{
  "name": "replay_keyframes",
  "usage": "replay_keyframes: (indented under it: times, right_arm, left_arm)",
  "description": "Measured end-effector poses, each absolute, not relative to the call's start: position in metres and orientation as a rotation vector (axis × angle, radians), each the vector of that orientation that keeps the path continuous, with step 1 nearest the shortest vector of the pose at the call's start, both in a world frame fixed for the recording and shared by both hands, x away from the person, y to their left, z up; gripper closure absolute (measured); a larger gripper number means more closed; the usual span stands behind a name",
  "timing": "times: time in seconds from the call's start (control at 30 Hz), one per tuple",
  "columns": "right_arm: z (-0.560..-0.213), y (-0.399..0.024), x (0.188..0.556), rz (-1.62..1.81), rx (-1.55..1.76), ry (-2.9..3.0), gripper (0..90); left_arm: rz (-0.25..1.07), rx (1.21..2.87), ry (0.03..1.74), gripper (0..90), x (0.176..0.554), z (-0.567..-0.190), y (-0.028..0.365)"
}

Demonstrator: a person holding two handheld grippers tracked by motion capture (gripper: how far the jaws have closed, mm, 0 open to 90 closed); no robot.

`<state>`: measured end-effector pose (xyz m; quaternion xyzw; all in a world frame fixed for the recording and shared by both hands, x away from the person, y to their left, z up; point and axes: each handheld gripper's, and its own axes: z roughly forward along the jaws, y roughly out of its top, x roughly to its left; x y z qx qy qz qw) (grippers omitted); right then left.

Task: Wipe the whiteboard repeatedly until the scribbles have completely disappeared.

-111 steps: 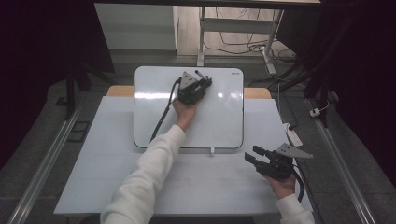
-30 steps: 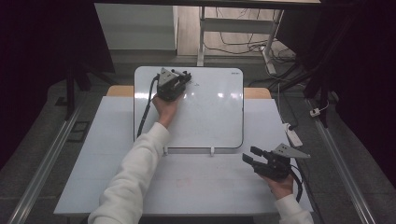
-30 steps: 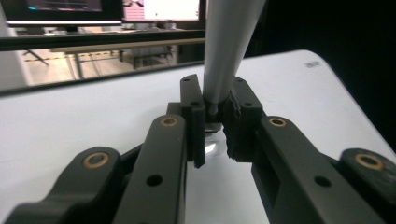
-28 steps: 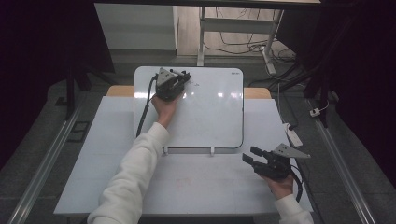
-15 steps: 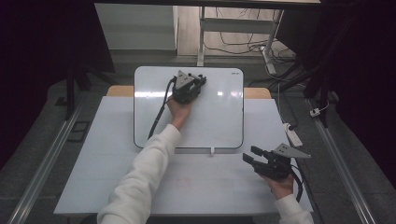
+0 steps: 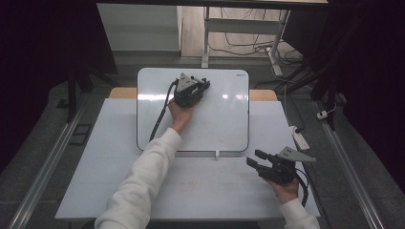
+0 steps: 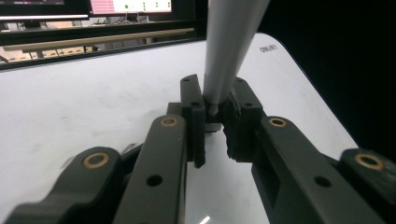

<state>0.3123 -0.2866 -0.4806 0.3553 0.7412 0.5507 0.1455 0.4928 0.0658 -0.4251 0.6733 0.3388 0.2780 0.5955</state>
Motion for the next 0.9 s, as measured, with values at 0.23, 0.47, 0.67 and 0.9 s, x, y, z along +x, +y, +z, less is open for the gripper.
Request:
replay_keyframes:
  times: [0.23,0.47,0.67,0.9]
  right_arm:
    - [-0.481,-0.286,0.312,1.583,1.021,2.143,44.7]
    - [-0.481,-0.283,0.312,1.584,1.017,2.143,44.7]
    - [-0.482,-0.285,0.313,1.586,1.019,2.144,44.7]
    - [-0.482,-0.284,0.313,1.589,1.018,2.145,44.7]
  left_arm:
    - [0.665,1.506,0.858,78.3,0.486,-0.428,0.112]
    - [0.653,1.574,0.771,78.3,0.480,-0.437,0.066]
    - [0.693,1.531,0.827,78.3,0.484,-0.431,0.090]
    - [0.680,1.459,0.902,78.3,0.486,-0.428,0.120]
